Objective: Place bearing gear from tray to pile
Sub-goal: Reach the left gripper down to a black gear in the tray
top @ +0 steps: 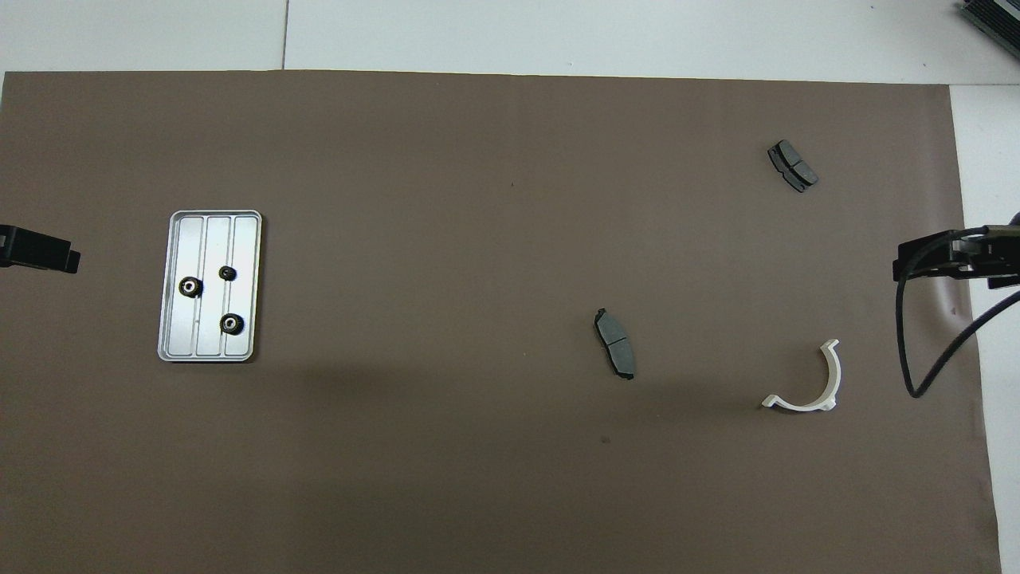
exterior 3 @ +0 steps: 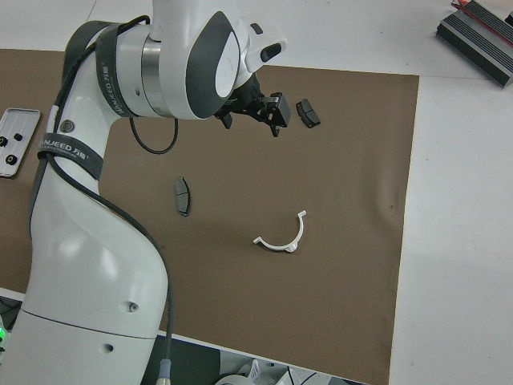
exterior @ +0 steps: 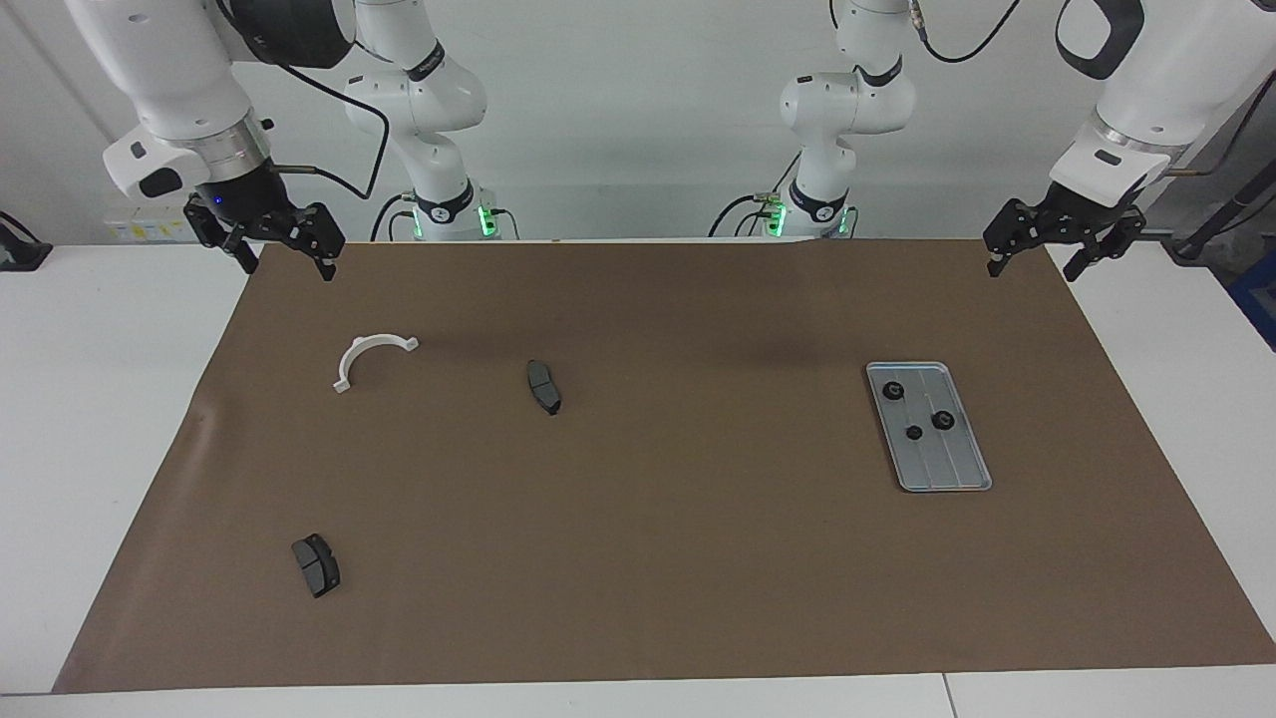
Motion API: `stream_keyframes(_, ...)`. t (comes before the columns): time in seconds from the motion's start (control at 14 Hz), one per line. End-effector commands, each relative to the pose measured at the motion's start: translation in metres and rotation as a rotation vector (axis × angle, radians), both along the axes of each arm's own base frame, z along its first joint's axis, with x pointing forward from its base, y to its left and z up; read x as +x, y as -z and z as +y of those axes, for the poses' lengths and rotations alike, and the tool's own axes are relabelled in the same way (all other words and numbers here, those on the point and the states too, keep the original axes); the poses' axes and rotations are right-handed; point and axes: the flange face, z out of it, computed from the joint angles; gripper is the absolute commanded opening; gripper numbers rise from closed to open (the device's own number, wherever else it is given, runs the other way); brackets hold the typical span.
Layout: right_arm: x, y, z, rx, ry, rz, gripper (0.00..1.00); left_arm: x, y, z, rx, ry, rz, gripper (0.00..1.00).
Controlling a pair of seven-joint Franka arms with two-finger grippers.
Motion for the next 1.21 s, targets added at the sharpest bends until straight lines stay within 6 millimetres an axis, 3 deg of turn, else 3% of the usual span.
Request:
stream_keyframes(0.0,-0.005,0.0,0.0,0.03,-0.022,0.01,1.0,-0.004,0.004,-0.001,0.022,0.004,-0.002,1.0)
stream_keyframes(0.14,-0.005,0.0,0.0,0.03,-0.022,0.011,1.0,-0.004,0.008,0.001,0.021,0.0,-0.014,1.0)
stream_keyframes(0.21,-0.005,0.0,0.0,0.03,-0.022,0.011,1.0,-0.009,0.019,0.004,0.018,-0.001,-0.04,1.0)
stream_keyframes(0.43,-0.005,0.0,0.0,0.03,-0.022,0.011,1.0,-0.013,0.077,0.007,0.007,-0.007,-0.053,1.0)
stream_keyframes(0.71,-0.005,0.0,0.0,0.03,-0.022,0.011,1.0,0.03,0.167,0.002,-0.01,-0.037,-0.023,1.0)
stream_keyframes(1.14,-0.005,0.0,0.0,0.03,-0.022,0.011,1.0,0.062,0.257,-0.006,-0.031,-0.113,-0.055,1.0)
